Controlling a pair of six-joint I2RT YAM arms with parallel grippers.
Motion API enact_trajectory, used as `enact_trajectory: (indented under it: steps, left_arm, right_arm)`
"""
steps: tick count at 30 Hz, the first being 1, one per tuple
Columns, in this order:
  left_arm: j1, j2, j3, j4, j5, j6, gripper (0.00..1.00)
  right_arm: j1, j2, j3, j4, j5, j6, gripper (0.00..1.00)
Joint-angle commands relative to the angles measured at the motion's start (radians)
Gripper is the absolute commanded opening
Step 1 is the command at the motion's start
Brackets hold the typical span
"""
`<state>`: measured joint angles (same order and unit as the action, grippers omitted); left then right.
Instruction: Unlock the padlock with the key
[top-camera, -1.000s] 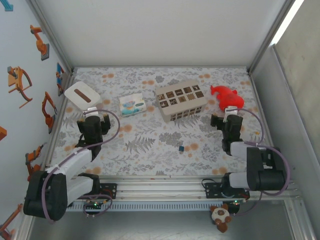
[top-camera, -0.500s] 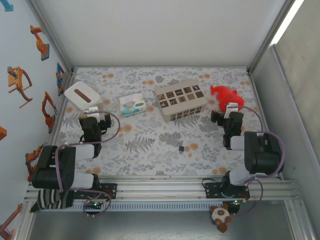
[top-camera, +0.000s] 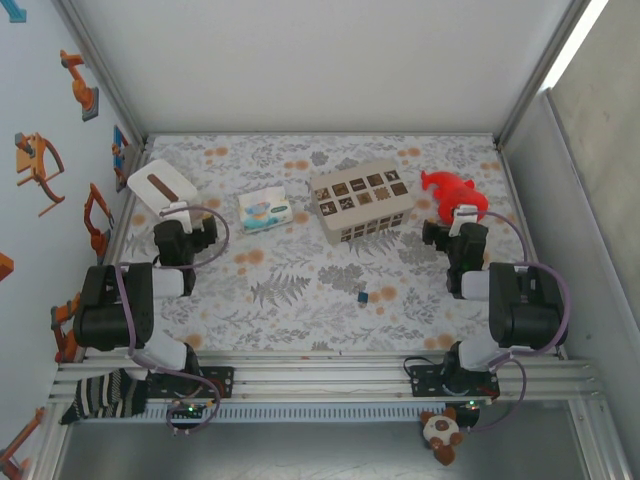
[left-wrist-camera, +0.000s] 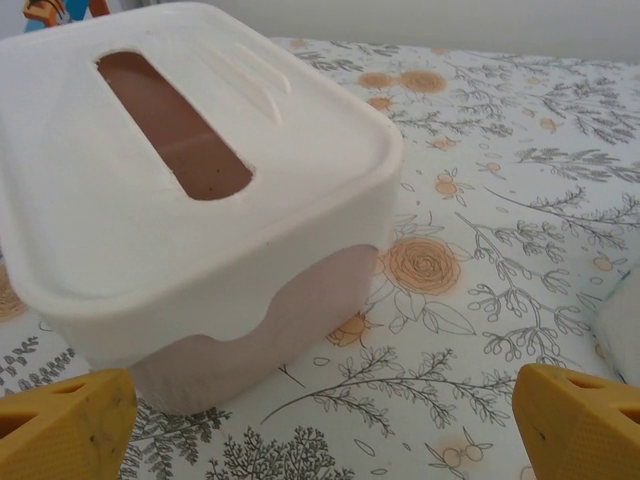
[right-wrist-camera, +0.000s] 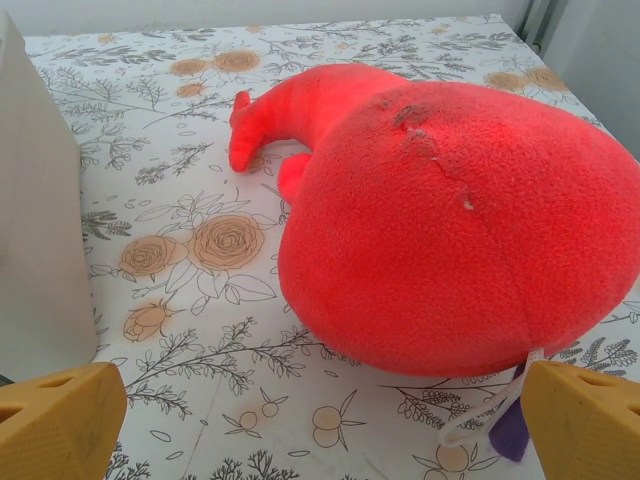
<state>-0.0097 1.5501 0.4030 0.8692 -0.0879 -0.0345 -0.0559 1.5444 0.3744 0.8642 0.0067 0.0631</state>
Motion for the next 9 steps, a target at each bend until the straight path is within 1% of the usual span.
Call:
enact_trajectory:
  steps: [1,9]
  left_arm:
    - [-0.003,-0.009,0.006,-0.034,0.029,-0.012,0.96]
    - [-0.01,-0.008,0.008,-0.037,0.017,-0.008,0.96]
  right_arm:
    - [-0.004,-0.001,0.015,-0.004,-0.007,0.011,1.0]
    - [-0.004,-0.002,0.017,-0.005,-0.007,0.011,1.0]
